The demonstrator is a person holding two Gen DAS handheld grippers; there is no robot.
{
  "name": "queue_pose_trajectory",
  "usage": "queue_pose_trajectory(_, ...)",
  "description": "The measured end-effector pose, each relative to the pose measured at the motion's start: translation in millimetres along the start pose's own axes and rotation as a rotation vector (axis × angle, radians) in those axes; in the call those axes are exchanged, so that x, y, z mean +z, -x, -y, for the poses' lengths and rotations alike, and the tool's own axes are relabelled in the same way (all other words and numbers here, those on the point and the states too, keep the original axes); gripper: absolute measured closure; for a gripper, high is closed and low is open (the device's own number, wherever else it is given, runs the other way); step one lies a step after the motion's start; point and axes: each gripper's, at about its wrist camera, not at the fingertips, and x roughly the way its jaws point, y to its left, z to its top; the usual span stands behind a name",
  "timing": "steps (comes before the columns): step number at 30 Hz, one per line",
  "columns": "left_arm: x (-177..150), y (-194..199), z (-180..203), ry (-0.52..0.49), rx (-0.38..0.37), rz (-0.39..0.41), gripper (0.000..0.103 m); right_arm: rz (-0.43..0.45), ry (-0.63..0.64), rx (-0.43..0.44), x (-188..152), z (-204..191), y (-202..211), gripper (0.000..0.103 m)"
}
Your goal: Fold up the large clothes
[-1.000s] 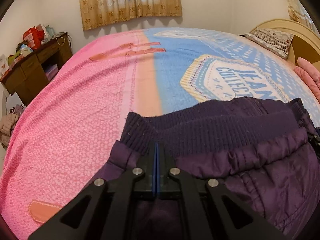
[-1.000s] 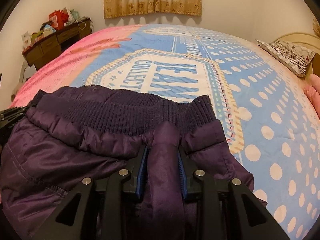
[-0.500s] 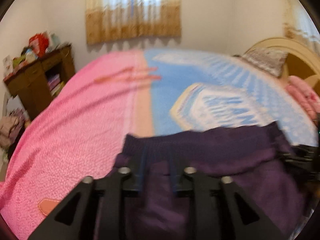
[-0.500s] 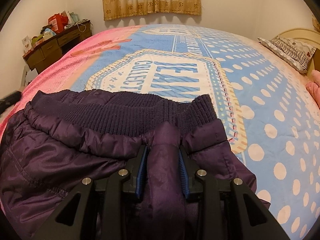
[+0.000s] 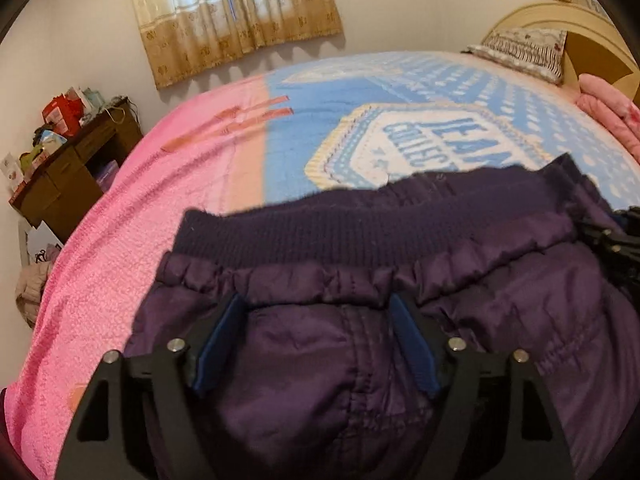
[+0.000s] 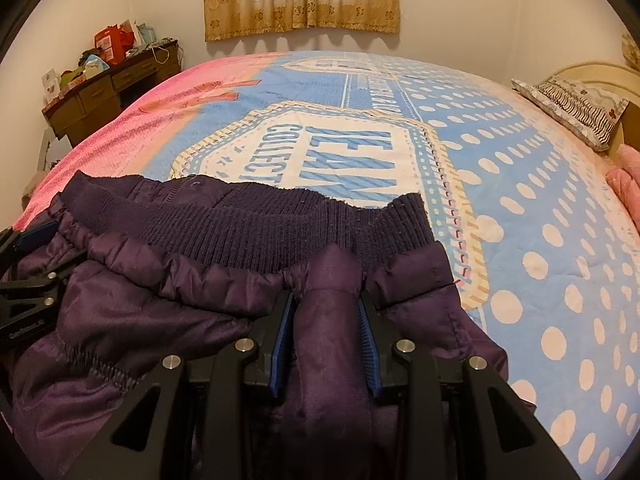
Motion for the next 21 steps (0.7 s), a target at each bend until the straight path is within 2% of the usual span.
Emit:
queue_pose_trajectory(2, -2, 0, -2, 0.008, -0.005, 0.000, 0.022, -0.039, 0.010, -0.033, 6, -4, 6, 0.064)
queue_pose_trajectory(3, -3, 1, -3, 0.012, -0.008, 0.004, 0.022, -0.041, 0.003, -0.077, 10, -8, 17, 0.060)
queue_pose_trajectory(5, -5, 3, -2, 0.020, -0.007, 0.015, 0.022, 0.042, -0.009, -0.105, 13, -21, 45, 0.050)
queue_pose_trajectory(6, -6, 3, -3, 0.022, -0.008, 0.017, 0.022, 0.077, 0.001, -0.102, 13, -30, 55, 0.035)
queue_pose_trajectory(7, -7, 4, -3, 0.029, -0.008, 0.017, 0.022, 0.124, 0.031, -0.086, 12, -47, 67, 0.029)
queue_pose_trajectory(9, -9, 6, -5, 0.042, -0.012, 0.015, 0.022, 0.143, 0.075, -0.038, 8, -67, 69, 0.028)
queue_pose_trajectory(11, -13, 6, -8, 0.063, -0.022, 0.010, 0.020, 0.083, 0.157, -0.061, -3, -88, 47, 0.028)
queue_pose_trajectory(12, -15, 7, -10, 0.073, -0.030, 0.008, 0.020, 0.066, 0.162, -0.068, -7, -89, 38, 0.028)
queue_pose_trajectory(15, -19, 8, -16, 0.108, -0.055, 0.001, 0.018, 0.049, 0.098, -0.012, -21, -75, 21, 0.027)
queue_pose_trajectory(21, -20, 6, -17, 0.117, -0.057, -0.008, 0.016, 0.001, 0.118, -0.008, -21, -77, 12, 0.023)
